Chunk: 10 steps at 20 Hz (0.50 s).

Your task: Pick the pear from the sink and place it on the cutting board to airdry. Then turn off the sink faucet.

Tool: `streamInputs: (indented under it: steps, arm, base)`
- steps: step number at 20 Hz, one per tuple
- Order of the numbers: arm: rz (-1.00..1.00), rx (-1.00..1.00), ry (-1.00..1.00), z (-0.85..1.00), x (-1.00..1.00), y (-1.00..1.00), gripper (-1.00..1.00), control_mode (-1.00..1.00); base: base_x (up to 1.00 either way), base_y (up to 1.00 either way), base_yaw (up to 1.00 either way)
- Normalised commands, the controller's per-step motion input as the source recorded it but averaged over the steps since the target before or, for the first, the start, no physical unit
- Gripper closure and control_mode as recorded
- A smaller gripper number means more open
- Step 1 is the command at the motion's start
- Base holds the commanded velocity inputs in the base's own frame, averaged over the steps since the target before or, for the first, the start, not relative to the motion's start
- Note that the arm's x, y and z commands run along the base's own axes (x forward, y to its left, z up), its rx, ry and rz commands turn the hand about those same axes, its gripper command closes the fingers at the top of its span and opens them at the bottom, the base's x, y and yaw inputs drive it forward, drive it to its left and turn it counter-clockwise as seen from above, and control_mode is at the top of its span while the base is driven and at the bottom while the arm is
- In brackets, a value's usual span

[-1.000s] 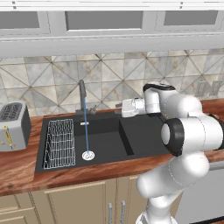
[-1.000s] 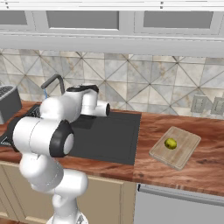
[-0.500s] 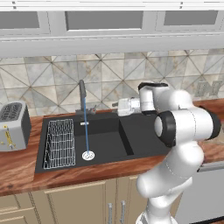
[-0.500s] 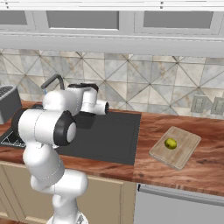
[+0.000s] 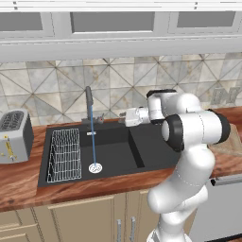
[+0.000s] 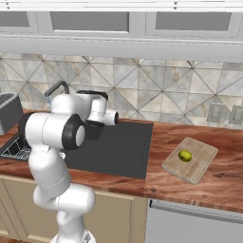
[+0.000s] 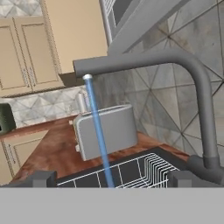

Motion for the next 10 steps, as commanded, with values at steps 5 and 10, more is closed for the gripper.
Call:
streamInputs:
  steps: [5, 10]
  arm:
    - [0.00, 0.00, 0.00, -0.11, 0.24, 0.00, -1.00, -1.00]
    - [0.00, 0.00, 0.00, -0.11, 0.26, 0.00, -1.00, -1.00]
  base:
    - [0.00, 0.00, 0.00]
    - [0.00, 0.00, 0.00]
